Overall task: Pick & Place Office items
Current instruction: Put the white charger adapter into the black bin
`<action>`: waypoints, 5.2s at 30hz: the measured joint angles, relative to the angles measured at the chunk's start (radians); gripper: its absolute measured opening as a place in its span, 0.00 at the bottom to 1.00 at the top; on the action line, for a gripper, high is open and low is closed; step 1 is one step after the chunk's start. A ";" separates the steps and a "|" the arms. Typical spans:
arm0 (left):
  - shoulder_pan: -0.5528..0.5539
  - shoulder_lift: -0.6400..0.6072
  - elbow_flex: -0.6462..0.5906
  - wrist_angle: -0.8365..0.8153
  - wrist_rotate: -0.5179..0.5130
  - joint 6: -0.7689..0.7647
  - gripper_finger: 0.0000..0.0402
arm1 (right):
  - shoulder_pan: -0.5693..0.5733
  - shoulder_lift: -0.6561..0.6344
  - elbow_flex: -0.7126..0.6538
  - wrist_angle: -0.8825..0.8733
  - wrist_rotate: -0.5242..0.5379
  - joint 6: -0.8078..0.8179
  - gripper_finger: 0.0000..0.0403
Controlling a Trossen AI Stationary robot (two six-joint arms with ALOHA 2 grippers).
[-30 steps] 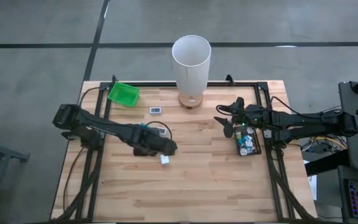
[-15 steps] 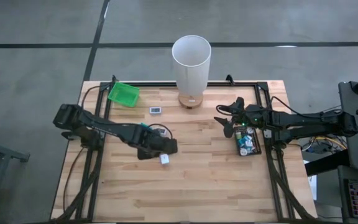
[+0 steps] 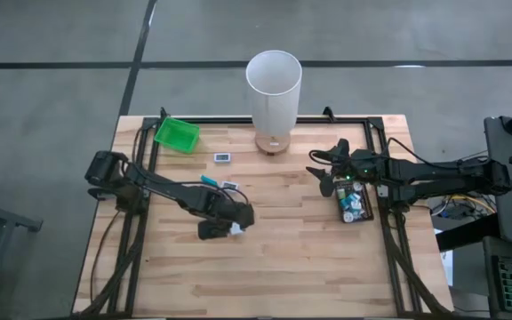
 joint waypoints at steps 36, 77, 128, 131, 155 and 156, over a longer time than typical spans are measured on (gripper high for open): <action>0.054 0.076 -0.001 -0.010 0.022 0.009 0.74 | 0.000 0.000 0.000 0.000 0.000 0.000 0.66; 0.054 0.074 0.017 0.063 -0.023 0.147 0.46 | 0.000 0.000 0.000 0.000 0.000 0.000 0.63; 0.188 0.064 0.262 0.412 -0.328 1.963 0.45 | 0.000 0.000 0.000 0.000 0.000 0.000 0.64; 0.192 0.064 0.262 0.386 -0.375 1.968 0.45 | 0.000 0.000 0.000 0.000 0.000 0.000 0.63; 0.199 0.065 0.194 0.612 -0.237 2.173 0.47 | 0.000 0.000 0.000 0.000 0.000 0.000 0.65; 0.201 0.065 0.187 0.632 -0.234 2.180 0.47 | 0.000 0.000 0.000 0.000 0.000 0.000 0.65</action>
